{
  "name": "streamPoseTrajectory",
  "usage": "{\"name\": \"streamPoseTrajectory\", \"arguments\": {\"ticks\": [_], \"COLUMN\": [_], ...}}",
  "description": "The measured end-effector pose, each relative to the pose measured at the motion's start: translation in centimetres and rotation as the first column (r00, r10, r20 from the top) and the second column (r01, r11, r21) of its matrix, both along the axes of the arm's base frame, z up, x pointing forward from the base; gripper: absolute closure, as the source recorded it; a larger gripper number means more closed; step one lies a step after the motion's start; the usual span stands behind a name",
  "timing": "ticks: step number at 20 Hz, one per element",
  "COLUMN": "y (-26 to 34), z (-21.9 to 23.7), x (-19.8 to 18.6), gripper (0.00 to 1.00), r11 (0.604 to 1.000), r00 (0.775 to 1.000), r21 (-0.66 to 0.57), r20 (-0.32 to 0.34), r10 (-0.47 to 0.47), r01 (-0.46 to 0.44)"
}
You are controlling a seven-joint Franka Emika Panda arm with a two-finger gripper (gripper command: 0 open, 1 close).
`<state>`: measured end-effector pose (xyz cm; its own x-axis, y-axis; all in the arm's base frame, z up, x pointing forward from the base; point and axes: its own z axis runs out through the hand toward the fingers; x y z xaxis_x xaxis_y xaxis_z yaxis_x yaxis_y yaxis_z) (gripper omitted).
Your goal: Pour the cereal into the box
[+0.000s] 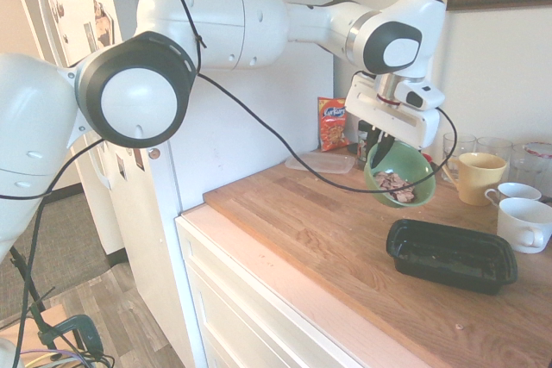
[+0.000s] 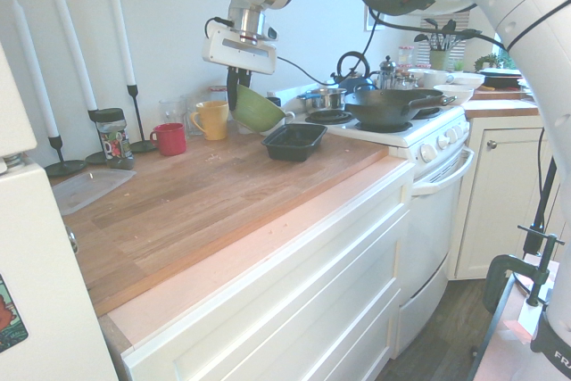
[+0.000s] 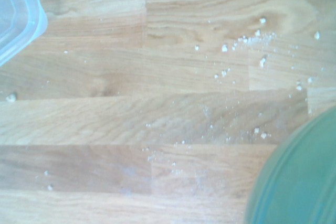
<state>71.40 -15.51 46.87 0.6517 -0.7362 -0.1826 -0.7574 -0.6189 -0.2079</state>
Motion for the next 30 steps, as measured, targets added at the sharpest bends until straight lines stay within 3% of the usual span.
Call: {"name": "streamPoseTrajectory", "arguments": {"ticks": [12, 30], "y": [-7.4, -12.6], "z": [-3.1, -3.9], "x": [-1.0, -2.1], "gripper": [1.0, 1.0], "r11": [0.961, 0.831], "r00": [0.994, 0.99], "r21": [0.251, 0.551], "r20": [-0.03, 0.058], "r10": [-0.109, -0.132], "r01": [0.113, 0.079]}}
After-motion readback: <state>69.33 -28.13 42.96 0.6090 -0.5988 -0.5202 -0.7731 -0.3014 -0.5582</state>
